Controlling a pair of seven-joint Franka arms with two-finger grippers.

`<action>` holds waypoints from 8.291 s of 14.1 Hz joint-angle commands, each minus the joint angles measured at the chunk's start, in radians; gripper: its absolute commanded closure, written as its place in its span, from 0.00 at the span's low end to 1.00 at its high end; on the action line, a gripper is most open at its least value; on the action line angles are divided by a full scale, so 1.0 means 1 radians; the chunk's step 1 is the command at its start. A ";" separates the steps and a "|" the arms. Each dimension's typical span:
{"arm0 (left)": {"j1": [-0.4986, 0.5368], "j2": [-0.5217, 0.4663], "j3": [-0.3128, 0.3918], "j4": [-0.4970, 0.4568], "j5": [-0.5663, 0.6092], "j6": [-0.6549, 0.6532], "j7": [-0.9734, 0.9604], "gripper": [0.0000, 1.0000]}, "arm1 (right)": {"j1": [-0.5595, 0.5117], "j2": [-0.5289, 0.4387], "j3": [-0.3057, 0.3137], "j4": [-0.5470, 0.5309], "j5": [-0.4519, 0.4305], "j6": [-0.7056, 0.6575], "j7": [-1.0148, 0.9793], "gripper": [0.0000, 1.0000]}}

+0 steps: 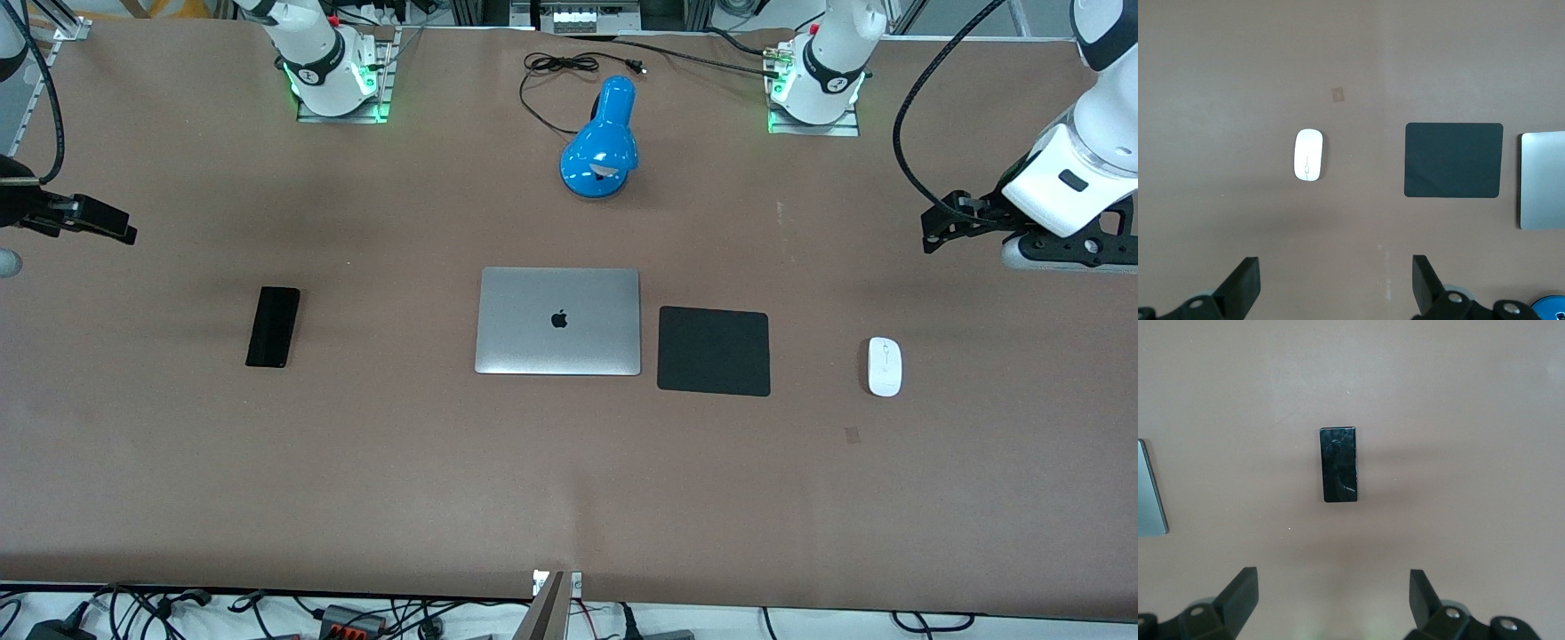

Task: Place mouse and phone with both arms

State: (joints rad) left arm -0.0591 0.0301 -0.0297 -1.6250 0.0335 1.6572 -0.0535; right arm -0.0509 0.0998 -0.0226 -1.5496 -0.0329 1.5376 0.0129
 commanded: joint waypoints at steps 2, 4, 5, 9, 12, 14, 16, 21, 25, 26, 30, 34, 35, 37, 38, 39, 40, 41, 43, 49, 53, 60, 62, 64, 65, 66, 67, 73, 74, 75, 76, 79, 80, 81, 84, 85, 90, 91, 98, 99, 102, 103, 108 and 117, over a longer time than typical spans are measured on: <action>-0.004 -0.003 0.008 0.013 -0.015 -0.013 -0.005 0.00 | -0.003 0.006 0.004 0.022 -0.005 -0.010 0.016 0.00; -0.002 0.001 0.008 0.014 -0.014 -0.013 -0.003 0.00 | -0.007 0.009 0.003 0.022 -0.005 -0.011 0.016 0.00; -0.005 0.001 0.008 0.016 -0.012 -0.014 -0.005 0.00 | -0.006 0.009 0.003 0.019 -0.007 -0.022 0.015 0.00; 0.001 0.019 0.008 0.033 -0.015 -0.066 0.003 0.00 | -0.009 0.072 0.001 -0.009 -0.018 -0.053 -0.002 0.00; 0.010 0.030 0.011 0.036 -0.014 -0.065 -0.009 0.00 | -0.023 0.066 0.000 -0.197 -0.047 0.215 -0.004 0.00; 0.019 0.086 0.020 0.036 -0.010 -0.065 0.000 0.00 | -0.023 0.072 0.001 -0.333 -0.047 0.422 -0.004 0.00; 0.044 0.123 0.024 0.036 -0.004 -0.065 0.021 0.00 | -0.026 0.078 0.001 -0.456 -0.047 0.608 -0.002 0.00; 0.088 0.308 0.024 0.017 0.020 0.067 0.029 0.00 | -0.024 0.158 0.001 -0.652 -0.039 0.975 0.013 0.00; 0.117 0.390 0.024 -0.114 0.022 0.373 0.165 0.00 | -0.021 0.259 0.001 -0.653 -0.039 1.116 0.016 0.00; 0.126 0.399 0.022 -0.178 0.022 0.497 0.197 0.00 | -0.018 0.271 0.003 -0.653 -0.039 1.124 0.016 0.00; 0.142 0.465 0.024 -0.360 0.022 0.936 0.282 0.00 | -0.015 0.307 0.009 -0.661 -0.042 1.145 0.015 0.00; 0.157 0.525 0.022 -0.368 0.022 1.007 0.299 0.00 | -0.015 0.342 0.012 -0.661 -0.042 1.170 0.016 0.00; 0.166 0.527 0.022 -0.377 0.022 1.009 0.299 0.00 | -0.007 0.348 0.013 -0.661 -0.042 1.179 0.016 0.00; 0.171 0.533 0.022 -0.391 0.022 1.010 0.299 0.01 | -0.001 0.365 0.013 -0.661 -0.044 1.197 0.015 0.00; 0.171 0.536 0.022 -0.394 0.020 1.010 0.299 0.17 | -0.003 0.368 0.013 -0.661 -0.044 1.199 0.013 0.00; 0.171 0.536 0.022 -0.395 0.020 1.009 0.297 0.30 | -0.004 0.370 0.013 -0.662 -0.044 1.197 0.013 0.00; 0.171 0.533 0.022 -0.395 0.020 1.003 0.290 0.48 | -0.004 0.376 0.013 -0.662 -0.044 1.199 0.013 0.00; 0.171 0.531 0.020 -0.394 0.020 1.001 0.287 0.55 | -0.009 0.382 0.013 -0.662 -0.044 1.202 0.013 0.00; 0.171 0.525 0.020 -0.391 0.020 0.998 0.288 0.62 | -0.010 0.380 0.013 -0.661 -0.044 1.198 -0.001 0.48; 0.166 0.421 0.011 -0.317 0.020 0.797 0.282 0.63 | -0.009 0.328 0.051 -0.652 -0.044 1.170 0.001 1.00; 0.153 0.376 0.002 -0.078 0.014 0.370 0.276 0.63 | 0.034 0.323 0.183 -0.526 -0.042 0.962 0.172 1.00; 0.119 0.364 -0.215 0.116 0.022 0.068 -0.053 0.62 | 0.292 0.495 0.197 -0.350 -0.038 0.957 0.542 1.00; 0.064 0.390 -0.236 0.103 0.022 0.113 -0.159 0.62 | 0.307 0.520 0.196 -0.346 -0.039 0.981 0.556 1.00; 0.016 0.434 -0.234 0.065 0.034 0.201 -0.195 0.62 | 0.301 0.538 0.196 -0.349 -0.044 0.990 0.556 1.00; 0.009 0.448 -0.234 0.024 0.045 0.282 -0.206 0.62 | 0.301 0.538 0.196 -0.353 -0.044 0.990 0.556 0.92; 0.005 0.458 -0.234 -0.030 0.051 0.382 -0.235 0.62 | 0.301 0.537 0.196 -0.353 -0.041 0.987 0.558 0.47; -0.004 0.462 -0.234 -0.085 0.052 0.480 -0.276 0.62 | 0.301 0.535 0.196 -0.351 -0.041 0.987 0.568 0.00; -0.030 0.504 -0.234 -0.285 0.052 0.812 -0.296 0.61 | 0.157 0.306 0.199 -0.348 -0.039 0.799 0.454 0.00; -0.030 0.530 -0.233 -0.285 0.052 0.847 -0.296 0.61 | 0.119 0.252 0.199 -0.348 -0.039 0.752 0.402 0.00; -0.030 0.548 -0.233 -0.286 0.052 0.881 -0.296 0.61 | 0.071 0.197 0.199 -0.345 -0.039 0.704 0.337 0.00; -0.030 0.562 -0.233 -0.291 0.052 0.912 -0.295 0.61 | 0.034 0.152 0.199 -0.342 -0.038 0.681 0.279 0.00; -0.031 0.586 -0.228 -0.291 0.057 0.929 -0.295 0.55 | -0.062 0.045 0.196 -0.290 -0.030 0.572 0.207 0.00; -0.033 0.596 -0.227 -0.288 0.078 0.931 -0.296 0.40 | -0.081 0.014 0.194 -0.262 -0.030 0.511 0.179 0.00; -0.033 0.596 -0.225 -0.288 0.083 0.931 -0.296 0.26 | -0.093 -0.012 0.187 -0.218 -0.030 0.434 0.141 0.00; -0.027 0.565 -0.225 -0.279 0.085 0.926 -0.296 0.00 | -0.099 -0.034 0.124 -0.016 -0.027 0.139 0.124 0.00; -0.027 0.538 -0.225 -0.279 0.085 0.917 -0.296 0.00 | -0.098 -0.034 0.119 0.046 -0.025 0.040 0.122 0.00; 0.001 0.384 -0.220 -0.135 0.089 0.516 -0.275 0.00 | -0.089 -0.020 0.122 0.088 -0.003 -0.108 0.053 0.00; 0.002 0.379 -0.220 -0.059 0.089 0.374 -0.250 0.00 | -0.061 -0.020 0.104 0.085 0.007 -0.102 0.061 0.00; 0.105 0.341 -0.227 0.309 0.086 -0.181 0.050 0.00 | 0.006 -0.017 0.029 0.074 0.013 -0.089 0.050 0.00; 0.108 0.329 -0.222 0.329 0.086 -0.182 0.058 0.00 | 0.009 -0.017 0.029 0.074 0.013 -0.090 0.053 0.00; 0.156 0.281 -0.240 0.364 0.052 -0.203 0.107 0.00 | 0.002 -0.011 0.029 0.080 0.013 -0.085 0.050 0.00; 0.157 0.280 -0.240 0.366 0.048 -0.244 0.106 0.00 | 0.002 -0.009 0.027 0.080 0.011 -0.083 0.053 0.00; 0.056 0.165 -0.056 0.264 -0.036 -0.252 0.118 0.00 | 0.002 0.001 0.027 0.083 0.011 -0.077 0.049 0.00; -0.019 -0.001 0.102 0.037 -0.125 -0.070 0.107 0.00 | 0.002 0.001 0.027 0.083 0.013 -0.077 0.050 0.00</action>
State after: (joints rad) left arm -0.0646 0.0333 0.0713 -1.5719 -0.0856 1.5627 0.0493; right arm -0.0522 0.0984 0.0127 -1.4798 -0.0376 1.4620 0.0774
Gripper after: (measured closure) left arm 0.000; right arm 0.000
